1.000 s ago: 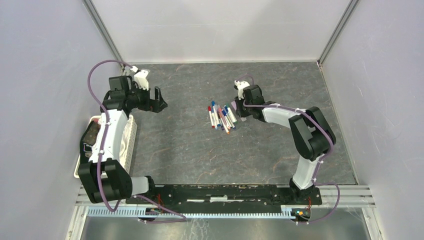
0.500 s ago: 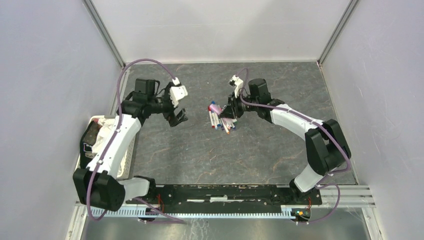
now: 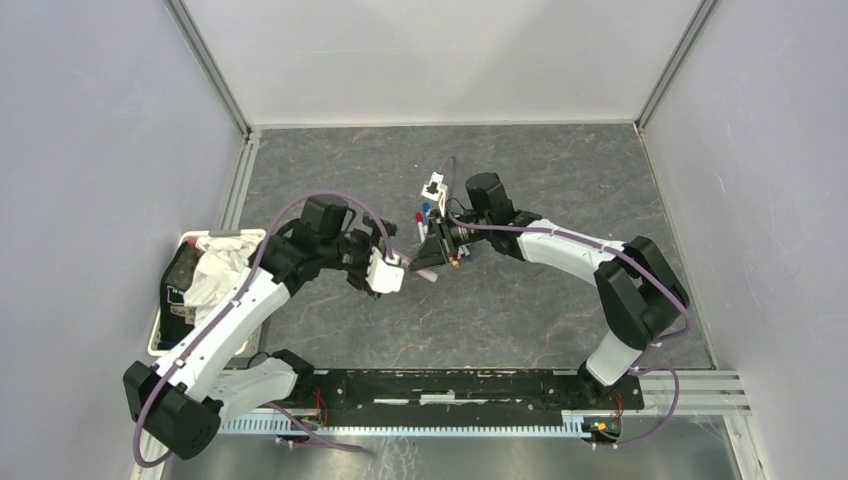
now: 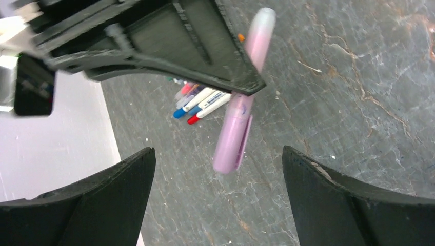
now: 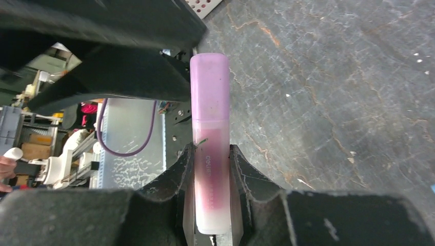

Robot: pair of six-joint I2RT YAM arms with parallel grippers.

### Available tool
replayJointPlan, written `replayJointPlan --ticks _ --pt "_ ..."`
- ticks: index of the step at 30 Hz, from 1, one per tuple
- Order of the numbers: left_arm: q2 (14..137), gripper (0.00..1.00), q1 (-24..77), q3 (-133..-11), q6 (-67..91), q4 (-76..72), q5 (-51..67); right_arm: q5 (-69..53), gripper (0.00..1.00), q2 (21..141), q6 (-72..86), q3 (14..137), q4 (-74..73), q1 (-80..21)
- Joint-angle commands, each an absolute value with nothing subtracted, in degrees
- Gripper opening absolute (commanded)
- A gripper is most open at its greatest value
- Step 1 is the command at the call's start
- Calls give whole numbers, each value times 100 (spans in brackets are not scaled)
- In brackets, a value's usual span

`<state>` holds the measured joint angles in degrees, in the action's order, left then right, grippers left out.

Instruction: Open the pen caps

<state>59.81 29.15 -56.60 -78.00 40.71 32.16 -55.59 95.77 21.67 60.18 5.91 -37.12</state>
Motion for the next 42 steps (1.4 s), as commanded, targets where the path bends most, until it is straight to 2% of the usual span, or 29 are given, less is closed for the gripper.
replayJointPlan --ticks 1,8,17,20,22,24,34,36,38,42 --pt "5838 96 3123 -5362 -8947 3929 2842 -5909 0 9589 2463 6295 967 -3801" --pt "5651 75 3314 -4899 -9944 3832 2685 -5994 0 9696 2737 6450 1109 -3875" --pt "5807 30 3443 -4949 -9985 3520 2586 -5988 3 9860 2708 6679 879 -4035" --pt "5814 19 3495 -4920 -9968 3516 2519 -5994 13 9926 2745 6740 861 -4104" --pt "5794 10 3513 -4890 -9949 3519 2470 -5999 28 9954 2740 6766 810 -4124" --pt "5812 3 3507 -4935 -9720 3504 2405 -6011 31 9945 2640 6749 704 -4127" --pt "5893 2 3507 -5144 -8748 3407 2322 -6101 29 9862 2447 6670 558 -4117" --pt "5926 2 3507 -5232 -8588 3401 2259 -6093 18 9823 2285 6662 378 -4096" --pt "5962 2 3494 -5287 -8410 3385 2108 -6053 0 9725 2032 6568 102 -4045" --pt "6011 2 3180 -5268 -8483 3368 1903 -5815 0 9277 1485 6026 -496 -3807"
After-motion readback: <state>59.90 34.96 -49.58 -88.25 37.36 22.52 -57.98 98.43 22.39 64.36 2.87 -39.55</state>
